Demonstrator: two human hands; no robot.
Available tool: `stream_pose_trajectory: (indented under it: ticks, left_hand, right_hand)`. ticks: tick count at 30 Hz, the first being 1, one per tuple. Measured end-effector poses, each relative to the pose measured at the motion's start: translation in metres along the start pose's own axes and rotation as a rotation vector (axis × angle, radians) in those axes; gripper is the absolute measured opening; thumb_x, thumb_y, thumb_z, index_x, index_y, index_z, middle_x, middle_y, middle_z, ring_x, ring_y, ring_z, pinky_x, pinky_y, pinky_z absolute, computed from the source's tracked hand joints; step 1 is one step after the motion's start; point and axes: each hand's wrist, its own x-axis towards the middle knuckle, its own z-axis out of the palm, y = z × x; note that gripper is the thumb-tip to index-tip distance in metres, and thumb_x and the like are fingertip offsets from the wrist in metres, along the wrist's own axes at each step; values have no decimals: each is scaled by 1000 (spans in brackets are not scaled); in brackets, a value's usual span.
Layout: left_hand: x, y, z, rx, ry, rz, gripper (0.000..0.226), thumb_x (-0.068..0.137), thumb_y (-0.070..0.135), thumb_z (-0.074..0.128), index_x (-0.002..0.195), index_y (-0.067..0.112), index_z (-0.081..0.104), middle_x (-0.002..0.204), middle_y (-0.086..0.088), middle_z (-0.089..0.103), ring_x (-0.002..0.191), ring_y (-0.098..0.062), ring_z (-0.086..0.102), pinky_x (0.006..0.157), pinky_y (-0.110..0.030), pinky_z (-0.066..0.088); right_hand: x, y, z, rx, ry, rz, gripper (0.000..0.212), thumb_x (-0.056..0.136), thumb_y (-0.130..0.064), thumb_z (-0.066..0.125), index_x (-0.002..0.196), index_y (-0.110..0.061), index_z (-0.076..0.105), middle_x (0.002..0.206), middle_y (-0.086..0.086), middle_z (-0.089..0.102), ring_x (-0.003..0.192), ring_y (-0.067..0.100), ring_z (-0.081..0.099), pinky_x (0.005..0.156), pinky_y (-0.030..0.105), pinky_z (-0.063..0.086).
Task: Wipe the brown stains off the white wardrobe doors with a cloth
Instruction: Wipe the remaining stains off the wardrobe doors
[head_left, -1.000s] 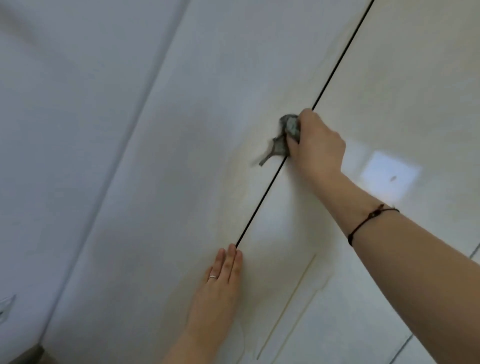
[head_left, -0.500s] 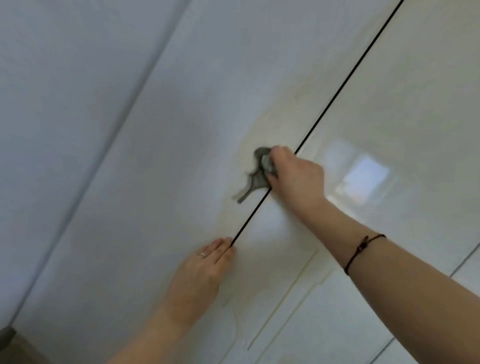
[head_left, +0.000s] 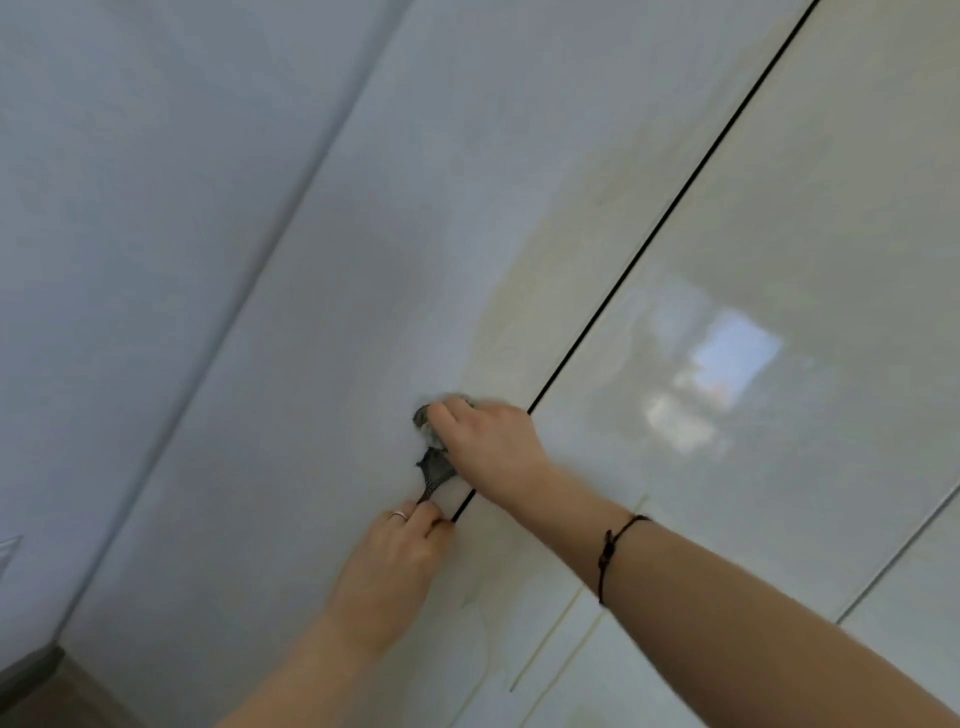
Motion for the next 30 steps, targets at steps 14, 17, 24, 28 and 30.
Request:
stream_pose_trajectory:
  ticks: [14, 17, 24, 28, 30]
  left_hand:
    - [-5, -12, -6, 141, -256, -58, 34, 45, 5, 86, 66, 23, 66, 69, 2, 60, 58, -18, 60, 49, -27, 48]
    - [-5, -17, -12, 180, -353, -109, 26, 73, 5, 67, 93, 21, 71, 92, -3, 65, 83, -23, 65, 67, -33, 50]
    - [-6, -18, 2, 148, -369, -130, 33, 89, 4, 49, 114, 19, 63, 113, -3, 58, 104, -25, 59, 83, -37, 49]
    - [-6, -6, 10, 172, -408, -93, 26, 96, 10, 48, 118, 18, 60, 116, -3, 58, 106, -25, 60, 86, -38, 50]
    - [-8, -2, 11, 193, -430, -88, 26, 97, 11, 47, 121, 18, 56, 119, -3, 56, 110, -25, 59, 88, -38, 48]
  right_hand:
    - [23, -6, 4, 138, -171, 187, 36, 86, -45, 62, 116, -24, 61, 104, 2, 64, 97, 27, 63, 68, 36, 49]
    - [-17, -45, 8, 117, -295, -14, 20, 78, -32, 73, 95, -25, 67, 86, -5, 64, 76, 20, 66, 55, 29, 48]
    - [-13, 116, -57, -27, 180, 475, 22, 81, -24, 69, 96, -17, 55, 89, 5, 61, 70, 33, 59, 50, 31, 39]
    - [-27, 135, -57, -9, 279, 745, 27, 81, -23, 62, 92, -23, 37, 86, 0, 56, 58, 29, 45, 47, 26, 24]
    - [-48, 91, -34, 33, 209, 660, 30, 80, -23, 70, 92, -21, 43, 86, 4, 59, 56, 31, 53, 45, 27, 31]
